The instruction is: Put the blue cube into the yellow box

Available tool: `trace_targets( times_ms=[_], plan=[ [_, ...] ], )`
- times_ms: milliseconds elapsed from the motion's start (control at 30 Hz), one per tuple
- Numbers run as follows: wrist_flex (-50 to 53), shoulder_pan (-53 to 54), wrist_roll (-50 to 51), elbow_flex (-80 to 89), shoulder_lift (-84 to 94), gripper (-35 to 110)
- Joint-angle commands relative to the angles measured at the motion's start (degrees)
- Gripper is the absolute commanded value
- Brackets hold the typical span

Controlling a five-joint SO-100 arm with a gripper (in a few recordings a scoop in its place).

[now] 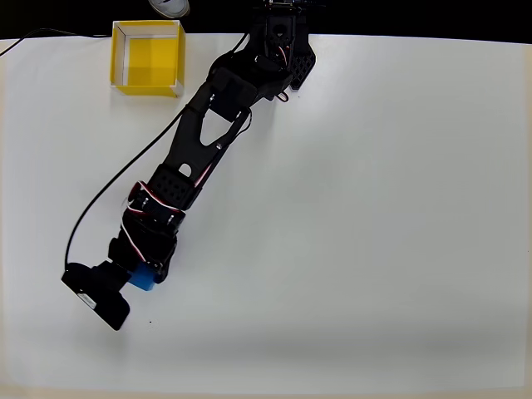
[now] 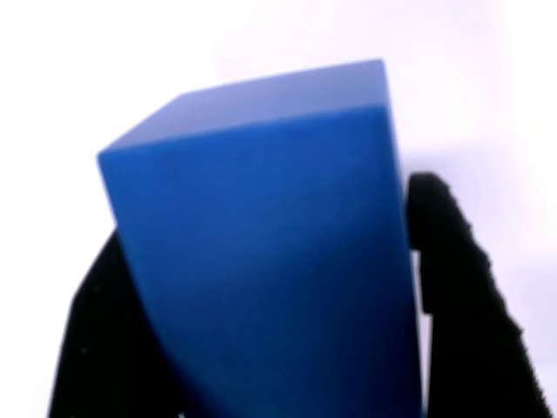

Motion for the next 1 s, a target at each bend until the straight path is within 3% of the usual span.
trace_targets(
  times_ms=[0, 200, 500, 967],
  plan=[
    [3.69, 11.25, -1.85, -12.83, 11.34, 9],
    [8.09, 25.05, -3.43, -8.35, 18.02, 9],
    [4.83, 42.01, -6.06, 14.33, 33.66, 9],
    [-0.35, 52.91, -7.65, 44.38, 55.02, 9]
  ],
)
